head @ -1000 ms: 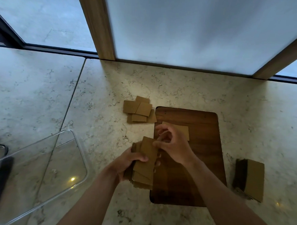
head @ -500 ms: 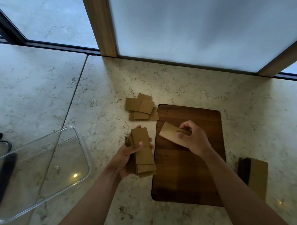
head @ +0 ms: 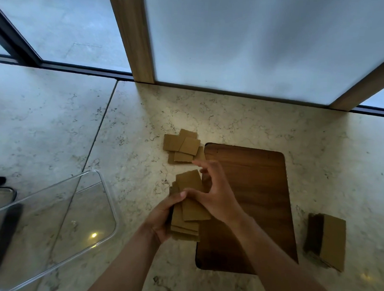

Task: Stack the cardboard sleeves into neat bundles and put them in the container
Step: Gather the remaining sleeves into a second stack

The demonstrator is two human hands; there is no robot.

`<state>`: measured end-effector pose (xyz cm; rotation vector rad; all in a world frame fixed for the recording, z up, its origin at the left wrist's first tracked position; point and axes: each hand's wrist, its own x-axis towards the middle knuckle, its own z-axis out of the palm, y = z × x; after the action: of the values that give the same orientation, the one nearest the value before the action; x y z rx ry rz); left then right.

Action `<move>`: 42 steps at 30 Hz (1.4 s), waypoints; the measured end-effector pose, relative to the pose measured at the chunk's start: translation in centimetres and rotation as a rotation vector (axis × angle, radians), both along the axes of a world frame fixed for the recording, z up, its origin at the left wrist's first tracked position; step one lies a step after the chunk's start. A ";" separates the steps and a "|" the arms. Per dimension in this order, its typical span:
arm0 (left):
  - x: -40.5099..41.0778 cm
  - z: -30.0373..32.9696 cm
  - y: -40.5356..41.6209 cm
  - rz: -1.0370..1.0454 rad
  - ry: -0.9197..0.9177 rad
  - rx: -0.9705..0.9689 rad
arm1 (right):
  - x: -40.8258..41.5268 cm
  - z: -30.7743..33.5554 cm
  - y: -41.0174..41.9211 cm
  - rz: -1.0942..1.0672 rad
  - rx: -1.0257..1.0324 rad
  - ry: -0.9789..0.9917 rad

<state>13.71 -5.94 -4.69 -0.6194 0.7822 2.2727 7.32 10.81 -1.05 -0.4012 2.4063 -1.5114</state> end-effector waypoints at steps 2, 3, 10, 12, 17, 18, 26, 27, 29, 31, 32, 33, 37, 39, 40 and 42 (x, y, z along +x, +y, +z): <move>0.0 -0.6 -0.2 0.062 -0.003 0.030 | 1.0 -0.7 -1.4 -0.083 -0.123 -0.043; -0.2 -0.8 -0.1 0.086 0.001 0.048 | 1.3 -1.0 -2.1 -0.106 -0.151 -0.043; -3.1 -0.8 -0.1 0.531 0.039 0.107 | 0.3 -1.9 -5.3 -0.283 -0.145 0.242; -3.9 -0.4 0.3 0.503 0.017 0.131 | 0.1 -2.8 -6.5 -0.259 -0.050 0.335; -5.8 -0.6 -1.2 0.542 -0.004 0.098 | -3.9 -3.6 -8.2 -0.302 -0.088 0.356; -6.2 -0.8 -1.8 0.569 -0.012 0.101 | -5.0 -3.9 -8.1 -0.300 -0.052 0.385; -6.0 -2.7 -4.5 0.644 0.001 0.016 | -12.8 -5.3 -5.8 0.016 0.827 0.192; -6.1 -2.5 -4.7 0.640 -0.002 -0.023 | -13.1 -5.1 -5.7 -0.015 0.802 0.200; -6.6 -2.1 -5.1 0.644 -0.004 -0.093 | -13.3 -4.5 -5.0 -0.156 0.589 0.142; -7.2 -1.5 -5.1 0.640 0.017 -0.182 | -12.3 -3.7 -4.7 -0.360 0.255 -0.087; -7.6 -1.2 -5.0 0.625 0.030 -0.228 | -11.4 -3.1 -5.0 -0.421 0.139 -0.213; -7.9 -0.9 -4.7 0.601 0.038 -0.280 | -10.3 -2.7 -5.4 -0.405 0.079 -0.317; -8.4 -0.4 -4.4 0.498 0.023 -0.449 | -7.4 -3.2 -6.8 -0.074 0.223 -0.290; -8.0 -0.8 -5.0 0.539 0.008 -0.452 | -8.8 -3.7 -6.0 -0.254 0.339 -0.119; -7.7 -1.0 -5.4 0.557 0.002 -0.437 | -9.8 -3.8 -5.4 -0.324 0.424 -0.015; -7.0 -1.1 -6.0 0.564 -0.003 -0.413 | -12.1 -4.2 -4.5 -0.178 0.643 0.088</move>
<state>6.73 -11.95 -5.83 -1.1523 1.2106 2.6185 -4.77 6.32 -5.21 -0.1132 2.8740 -0.7032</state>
